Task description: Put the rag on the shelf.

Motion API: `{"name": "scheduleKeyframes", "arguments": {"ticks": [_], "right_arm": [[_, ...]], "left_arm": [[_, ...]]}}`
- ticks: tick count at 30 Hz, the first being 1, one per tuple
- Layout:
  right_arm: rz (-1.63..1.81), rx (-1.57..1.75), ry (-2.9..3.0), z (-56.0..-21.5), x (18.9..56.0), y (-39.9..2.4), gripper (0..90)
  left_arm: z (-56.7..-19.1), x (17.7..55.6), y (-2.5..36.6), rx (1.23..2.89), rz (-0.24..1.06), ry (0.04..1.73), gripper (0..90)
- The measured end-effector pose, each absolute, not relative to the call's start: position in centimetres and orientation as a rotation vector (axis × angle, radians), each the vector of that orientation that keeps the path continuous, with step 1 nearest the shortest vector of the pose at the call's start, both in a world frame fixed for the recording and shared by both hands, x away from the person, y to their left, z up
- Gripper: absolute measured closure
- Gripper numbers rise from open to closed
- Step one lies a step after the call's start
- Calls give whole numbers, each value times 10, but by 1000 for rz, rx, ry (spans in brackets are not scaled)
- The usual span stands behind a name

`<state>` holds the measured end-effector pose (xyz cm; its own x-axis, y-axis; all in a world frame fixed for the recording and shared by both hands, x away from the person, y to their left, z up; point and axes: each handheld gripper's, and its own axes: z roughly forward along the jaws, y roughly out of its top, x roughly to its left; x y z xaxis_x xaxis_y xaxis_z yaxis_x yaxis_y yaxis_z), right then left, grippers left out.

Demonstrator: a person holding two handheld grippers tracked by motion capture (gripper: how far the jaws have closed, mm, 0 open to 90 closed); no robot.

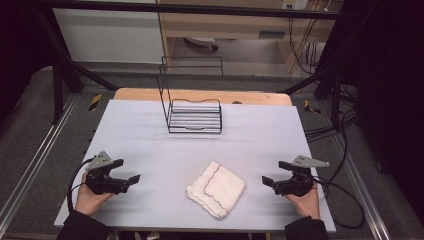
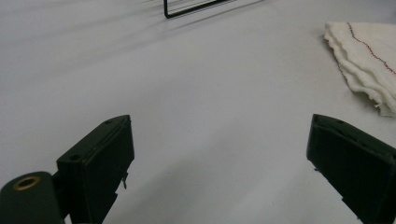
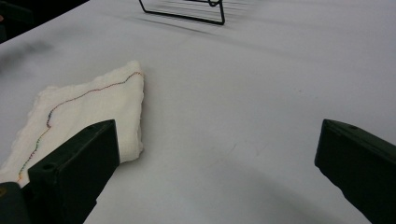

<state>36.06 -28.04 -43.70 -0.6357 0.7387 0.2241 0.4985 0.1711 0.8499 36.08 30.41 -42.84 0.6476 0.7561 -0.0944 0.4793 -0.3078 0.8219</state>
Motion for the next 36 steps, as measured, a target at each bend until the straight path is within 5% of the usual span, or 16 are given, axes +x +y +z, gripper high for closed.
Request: {"name": "scheduleKeyframes", "arguments": {"ticks": [20, 36], "right_arm": [[1407, 1183, 2238, -437, 359, -272, 6], [1377, 1181, 2259, -437, 359, -261, 7]], "left_arm": [[-426, 357, 269, 2001, 328, 953, 72], [-423, 356, 197, 2077, 243, 918, 133]]}}
